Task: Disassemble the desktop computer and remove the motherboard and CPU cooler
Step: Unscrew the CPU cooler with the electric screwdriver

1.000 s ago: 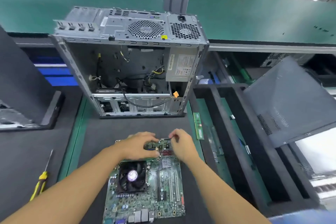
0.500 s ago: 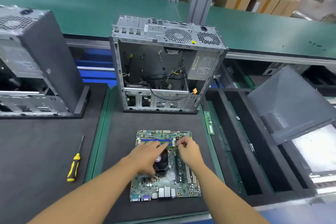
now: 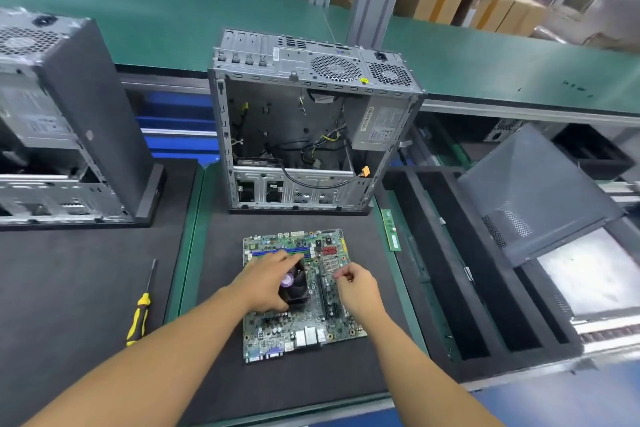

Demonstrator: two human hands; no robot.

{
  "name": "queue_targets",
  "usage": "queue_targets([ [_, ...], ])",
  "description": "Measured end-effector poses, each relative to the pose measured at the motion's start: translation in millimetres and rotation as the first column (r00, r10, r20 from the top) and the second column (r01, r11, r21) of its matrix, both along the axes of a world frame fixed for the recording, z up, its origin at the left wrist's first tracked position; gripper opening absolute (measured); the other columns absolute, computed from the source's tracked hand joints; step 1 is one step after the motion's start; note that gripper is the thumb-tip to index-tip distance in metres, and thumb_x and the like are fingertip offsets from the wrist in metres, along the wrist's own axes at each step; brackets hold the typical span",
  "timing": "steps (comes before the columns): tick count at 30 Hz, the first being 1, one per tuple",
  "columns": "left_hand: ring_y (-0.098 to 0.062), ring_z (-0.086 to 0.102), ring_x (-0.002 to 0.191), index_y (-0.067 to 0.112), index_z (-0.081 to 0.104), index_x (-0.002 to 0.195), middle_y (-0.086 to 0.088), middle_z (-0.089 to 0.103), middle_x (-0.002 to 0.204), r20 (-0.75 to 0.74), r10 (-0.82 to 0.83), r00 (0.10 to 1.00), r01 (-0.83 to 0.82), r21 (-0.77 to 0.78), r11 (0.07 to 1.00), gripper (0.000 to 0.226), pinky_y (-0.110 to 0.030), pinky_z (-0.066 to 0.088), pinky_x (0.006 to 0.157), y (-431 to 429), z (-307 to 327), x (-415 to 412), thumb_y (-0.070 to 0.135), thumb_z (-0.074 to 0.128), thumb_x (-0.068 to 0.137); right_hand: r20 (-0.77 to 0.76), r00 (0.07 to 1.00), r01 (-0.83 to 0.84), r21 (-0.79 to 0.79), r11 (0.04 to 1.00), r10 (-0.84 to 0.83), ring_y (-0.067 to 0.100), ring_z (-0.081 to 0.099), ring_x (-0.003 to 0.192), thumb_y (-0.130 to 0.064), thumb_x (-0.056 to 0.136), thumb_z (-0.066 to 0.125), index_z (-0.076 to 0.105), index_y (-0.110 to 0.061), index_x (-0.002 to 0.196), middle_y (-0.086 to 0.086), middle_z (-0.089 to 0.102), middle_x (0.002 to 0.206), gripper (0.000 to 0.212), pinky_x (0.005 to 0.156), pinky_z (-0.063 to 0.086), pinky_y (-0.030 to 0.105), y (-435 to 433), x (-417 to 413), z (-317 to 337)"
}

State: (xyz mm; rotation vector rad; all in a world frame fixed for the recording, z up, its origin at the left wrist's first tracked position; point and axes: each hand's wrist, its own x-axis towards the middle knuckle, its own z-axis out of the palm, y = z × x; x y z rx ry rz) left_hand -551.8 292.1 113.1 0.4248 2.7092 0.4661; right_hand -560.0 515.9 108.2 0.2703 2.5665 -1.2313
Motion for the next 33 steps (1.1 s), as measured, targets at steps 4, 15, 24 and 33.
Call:
queue_targets([
  [4, -0.014, 0.039, 0.127, 0.034, 0.012, 0.157, 0.012, 0.039, 0.134, 0.004, -0.020, 1.000, 0.020, -0.006, 1.000, 0.112, -0.039, 0.032, 0.107, -3.6, -0.8, -5.5, 0.045, 0.079, 0.068, 0.006, 0.999, 0.038, 0.004, 0.999, -0.038, 0.002, 0.045, 0.044, -0.009, 0.092, 0.047, 0.063, -0.026, 0.084, -0.008, 0.063, 0.073, 0.024, 0.041, 0.037, 0.014, 6.7, -0.8, -4.6],
  [15, -0.017, 0.021, 0.143, 0.035, 0.002, 0.157, 0.009, 0.027, 0.152, 0.022, -0.020, 1.000, 0.020, 0.007, 1.000, 0.117, -0.043, 0.016, 0.117, -5.5, -10.5, -1.4, 0.051, 0.079, 0.070, -0.050, 0.980, -0.193, -0.008, 0.981, 0.193, 0.008, 0.049, 0.061, -0.010, 0.093, 0.050, 0.058, -0.030, 0.084, -0.007, 0.059, 0.080, 0.023, 0.051, 0.037, 0.015, -23.1, -7.4, 1.4],
  [24, -0.007, 0.061, 0.058, 0.032, 0.069, 0.091, 0.012, 0.064, 0.061, 0.022, 0.697, 0.717, -0.578, 0.578, 0.577, 0.019, -0.037, 0.055, 0.067, -30.5, 26.2, 16.3, 0.035, 0.052, 0.100, -0.124, 0.890, -0.447, -0.040, 0.894, 0.439, -0.001, 0.053, 0.061, -0.019, 0.098, 0.054, 0.058, -0.029, 0.092, -0.009, 0.062, 0.091, 0.013, 0.054, 0.039, 0.008, -79.4, -21.4, 31.7],
  [33, -0.012, 0.052, 0.052, 0.034, 0.070, 0.086, 0.003, 0.067, 0.063, 0.297, 0.829, 0.474, -0.725, 0.666, 0.177, 0.033, -0.026, 0.041, 0.053, -89.9, 2.1, 59.3, 0.017, 0.045, 0.100, 0.021, 0.825, -0.522, -0.355, 0.775, 0.565, 0.006, 0.045, 0.042, -0.019, 0.105, 0.044, 0.065, -0.010, 0.105, 0.001, 0.065, 0.065, 0.023, 0.044, 0.034, 0.018, -171.8, -8.1, 45.2],
])
